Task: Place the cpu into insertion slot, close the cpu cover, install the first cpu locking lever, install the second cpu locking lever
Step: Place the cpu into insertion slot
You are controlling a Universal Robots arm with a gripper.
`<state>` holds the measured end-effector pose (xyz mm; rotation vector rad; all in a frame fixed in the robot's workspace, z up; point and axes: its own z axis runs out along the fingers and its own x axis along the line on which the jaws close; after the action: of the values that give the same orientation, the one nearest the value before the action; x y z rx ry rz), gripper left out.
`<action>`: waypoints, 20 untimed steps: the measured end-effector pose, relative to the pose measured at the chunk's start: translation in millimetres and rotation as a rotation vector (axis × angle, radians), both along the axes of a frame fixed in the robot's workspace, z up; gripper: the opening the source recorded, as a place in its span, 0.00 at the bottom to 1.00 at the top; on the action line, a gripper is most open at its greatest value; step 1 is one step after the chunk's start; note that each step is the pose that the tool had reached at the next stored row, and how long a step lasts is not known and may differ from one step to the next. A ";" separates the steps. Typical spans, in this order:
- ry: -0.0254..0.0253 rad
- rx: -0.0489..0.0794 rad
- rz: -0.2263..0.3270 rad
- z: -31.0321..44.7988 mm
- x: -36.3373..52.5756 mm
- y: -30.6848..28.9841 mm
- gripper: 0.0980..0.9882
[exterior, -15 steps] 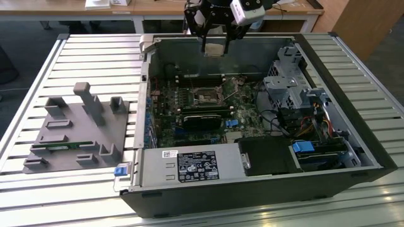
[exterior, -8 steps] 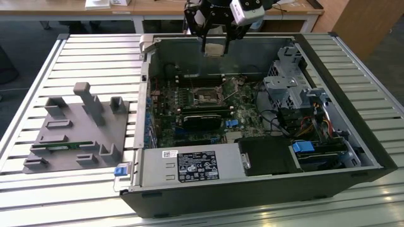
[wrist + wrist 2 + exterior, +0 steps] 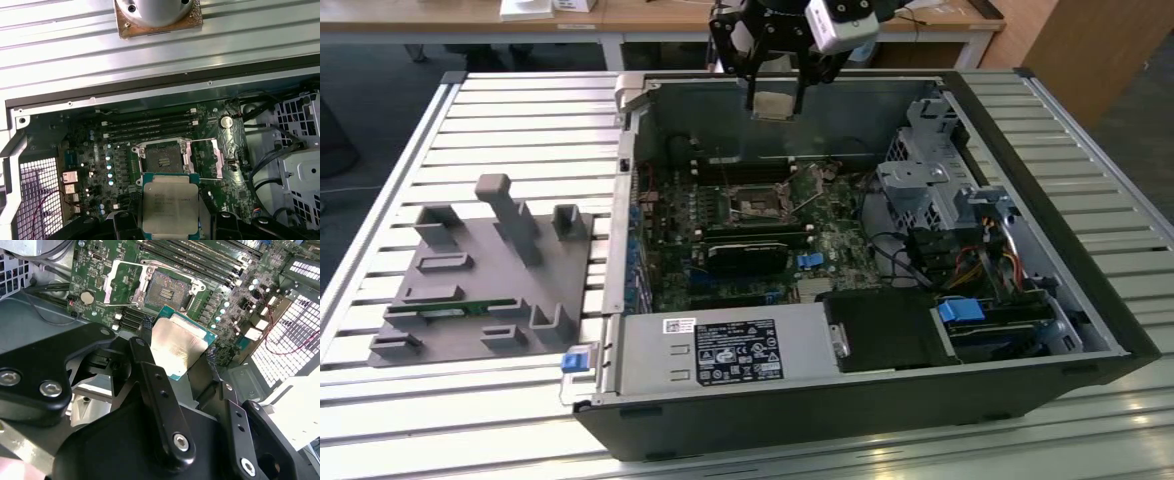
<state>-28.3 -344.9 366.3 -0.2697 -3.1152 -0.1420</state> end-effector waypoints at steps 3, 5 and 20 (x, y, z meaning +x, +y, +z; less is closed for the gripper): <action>0.0000 0.000 -0.003 0.0 -0.1 0.0 0.49; 0.0000 0.000 -0.006 0.0 -0.1 0.0 0.49; 0.0000 0.000 -0.022 0.0 -0.4 0.0 0.49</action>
<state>-28.7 -344.9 366.3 -0.3038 -3.1130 -0.1422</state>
